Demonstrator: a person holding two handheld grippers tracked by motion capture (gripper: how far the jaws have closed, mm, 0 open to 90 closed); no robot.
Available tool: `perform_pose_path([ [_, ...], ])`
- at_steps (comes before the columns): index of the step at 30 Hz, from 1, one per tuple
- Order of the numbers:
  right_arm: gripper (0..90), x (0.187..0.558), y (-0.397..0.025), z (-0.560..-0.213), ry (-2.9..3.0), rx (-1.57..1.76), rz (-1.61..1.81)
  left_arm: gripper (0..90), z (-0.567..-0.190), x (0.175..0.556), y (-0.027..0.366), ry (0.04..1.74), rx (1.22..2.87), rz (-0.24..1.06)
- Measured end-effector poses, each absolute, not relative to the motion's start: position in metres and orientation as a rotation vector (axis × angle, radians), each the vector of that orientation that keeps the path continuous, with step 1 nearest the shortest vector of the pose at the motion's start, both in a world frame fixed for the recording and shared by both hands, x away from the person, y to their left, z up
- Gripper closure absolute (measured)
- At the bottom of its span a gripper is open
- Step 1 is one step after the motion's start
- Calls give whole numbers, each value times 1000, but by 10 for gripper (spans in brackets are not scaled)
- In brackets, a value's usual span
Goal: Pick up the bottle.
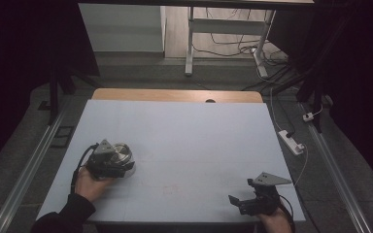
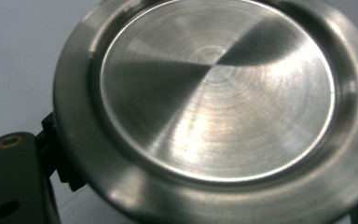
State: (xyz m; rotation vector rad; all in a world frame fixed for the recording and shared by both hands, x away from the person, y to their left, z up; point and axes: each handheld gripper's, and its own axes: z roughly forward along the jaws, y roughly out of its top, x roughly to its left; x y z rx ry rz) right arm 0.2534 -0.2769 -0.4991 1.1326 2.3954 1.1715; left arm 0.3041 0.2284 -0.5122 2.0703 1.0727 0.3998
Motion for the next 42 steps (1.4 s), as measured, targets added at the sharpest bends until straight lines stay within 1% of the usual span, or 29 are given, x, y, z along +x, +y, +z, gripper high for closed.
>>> perform_pose_path([
  [8, 28, 253, -276, -499, 2396, 1127, 1169, 144, -510, 305, 228, 1079, 2086, 395],
  [17, 28, 253, -276, -499, 2397, 1124, 1167, 146, -505, 302, 223, 1066, 2101, 425],
  [26, 28, 253, -276, -499, 2395, 1127, 1167, 146, -498, 305, 219, 1025, 2094, 377],
  [42, 28, 253, -277, -499, 2391, 1129, 1170, 146, -480, 314, 191, 897, 2119, 319],
])
